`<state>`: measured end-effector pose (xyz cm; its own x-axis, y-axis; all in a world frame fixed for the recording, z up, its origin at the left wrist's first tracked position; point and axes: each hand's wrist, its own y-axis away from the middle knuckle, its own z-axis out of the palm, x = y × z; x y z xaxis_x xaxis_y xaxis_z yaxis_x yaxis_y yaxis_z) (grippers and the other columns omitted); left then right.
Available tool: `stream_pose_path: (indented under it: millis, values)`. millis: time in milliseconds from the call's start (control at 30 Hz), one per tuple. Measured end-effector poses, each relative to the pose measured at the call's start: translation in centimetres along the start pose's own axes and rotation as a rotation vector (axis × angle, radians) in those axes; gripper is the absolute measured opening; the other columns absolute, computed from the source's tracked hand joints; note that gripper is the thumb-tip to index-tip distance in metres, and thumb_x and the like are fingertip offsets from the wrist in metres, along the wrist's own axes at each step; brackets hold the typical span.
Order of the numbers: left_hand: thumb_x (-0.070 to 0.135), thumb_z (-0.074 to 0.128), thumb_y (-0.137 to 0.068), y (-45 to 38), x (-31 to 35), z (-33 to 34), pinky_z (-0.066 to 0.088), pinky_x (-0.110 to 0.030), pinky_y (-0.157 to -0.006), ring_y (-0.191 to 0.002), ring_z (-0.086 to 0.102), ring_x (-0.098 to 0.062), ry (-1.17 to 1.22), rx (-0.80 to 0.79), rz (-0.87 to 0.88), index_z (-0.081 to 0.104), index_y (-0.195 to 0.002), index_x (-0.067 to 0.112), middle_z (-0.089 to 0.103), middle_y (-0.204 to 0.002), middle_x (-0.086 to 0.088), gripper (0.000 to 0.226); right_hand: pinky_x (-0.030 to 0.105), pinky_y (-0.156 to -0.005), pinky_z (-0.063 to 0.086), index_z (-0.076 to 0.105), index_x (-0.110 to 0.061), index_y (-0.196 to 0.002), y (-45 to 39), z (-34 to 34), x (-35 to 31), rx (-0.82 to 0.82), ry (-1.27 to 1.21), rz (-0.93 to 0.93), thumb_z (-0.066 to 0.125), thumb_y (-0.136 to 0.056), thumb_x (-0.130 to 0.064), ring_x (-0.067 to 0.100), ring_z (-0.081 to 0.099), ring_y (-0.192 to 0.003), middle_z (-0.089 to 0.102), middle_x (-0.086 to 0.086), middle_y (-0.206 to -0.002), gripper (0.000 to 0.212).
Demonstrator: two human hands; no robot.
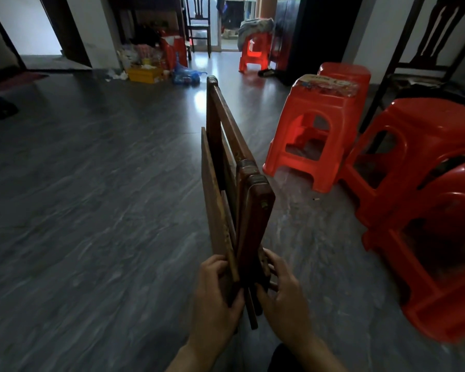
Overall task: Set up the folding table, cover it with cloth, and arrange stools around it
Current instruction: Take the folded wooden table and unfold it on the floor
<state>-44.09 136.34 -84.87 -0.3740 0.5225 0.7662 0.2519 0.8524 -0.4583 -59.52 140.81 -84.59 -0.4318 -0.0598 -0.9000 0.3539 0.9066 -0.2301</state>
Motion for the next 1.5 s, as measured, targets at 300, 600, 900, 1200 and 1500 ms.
stream_pose_path:
  millis: [300,600,900,1200,1500]
  values:
    - [0.009,0.071,-0.082,0.9,-1.6,1.3,0.049,-0.04,-0.098,-0.126,0.049,-0.023,-0.117,-0.062,0.061,0.034,-0.14,0.003,0.036,-0.145,-0.014,0.069,0.021,-0.087,0.052,0.034,-0.023,-0.144,0.1,1.5,0.7,-0.011,0.025,-0.09,0.06,-0.094,-0.016,0.004,0.062,-0.11,0.057,-0.008,-0.125,0.057]
    - [0.0,0.072,-0.071,0.6,-1.8,-3.7,0.049,-0.049,-0.098,-0.129,0.047,-0.03,-0.256,-0.071,0.147,0.038,-0.137,0.011,0.039,-0.144,-0.015,0.076,0.016,-0.091,0.049,0.041,-0.025,-0.143,0.5,1.2,0.4,0.122,0.018,-0.129,0.056,-0.093,-0.001,0.0,0.058,-0.116,0.052,-0.027,-0.129,0.057]
    - [0.007,0.059,-0.072,1.0,-1.7,-8.8,0.041,-0.038,-0.106,-0.128,0.044,-0.027,-0.299,0.041,0.182,0.041,-0.141,0.011,0.041,-0.141,-0.011,0.071,0.012,-0.093,0.045,0.05,-0.03,-0.132,-2.8,-0.2,-1.5,0.097,0.064,-0.24,0.055,-0.089,0.007,0.0,0.058,-0.115,0.062,-0.01,-0.121,0.057]
    - [0.007,0.053,-0.075,-0.1,-3.1,-13.8,0.041,-0.05,-0.106,-0.13,0.046,-0.029,-0.258,0.065,0.193,0.05,-0.14,0.005,0.046,-0.143,-0.007,0.065,0.031,-0.096,0.052,0.053,-0.018,-0.137,-3.7,0.5,-2.7,-0.004,0.146,-0.33,0.06,-0.09,0.005,0.005,0.057,-0.12,0.06,-0.007,-0.13,0.053]
    - [0.011,0.057,-0.071,-0.6,-3.0,-14.7,0.042,-0.056,-0.103,-0.132,0.043,-0.029,-0.311,0.014,0.237,0.045,-0.144,0.013,0.045,-0.146,-0.006,0.074,0.027,-0.093,0.052,0.056,-0.035,-0.13,-4.4,-0.9,-5.0,-0.001,0.12,-0.358,0.056,-0.091,0.008,0.005,0.062,-0.112,0.064,-0.017,-0.12,0.058]
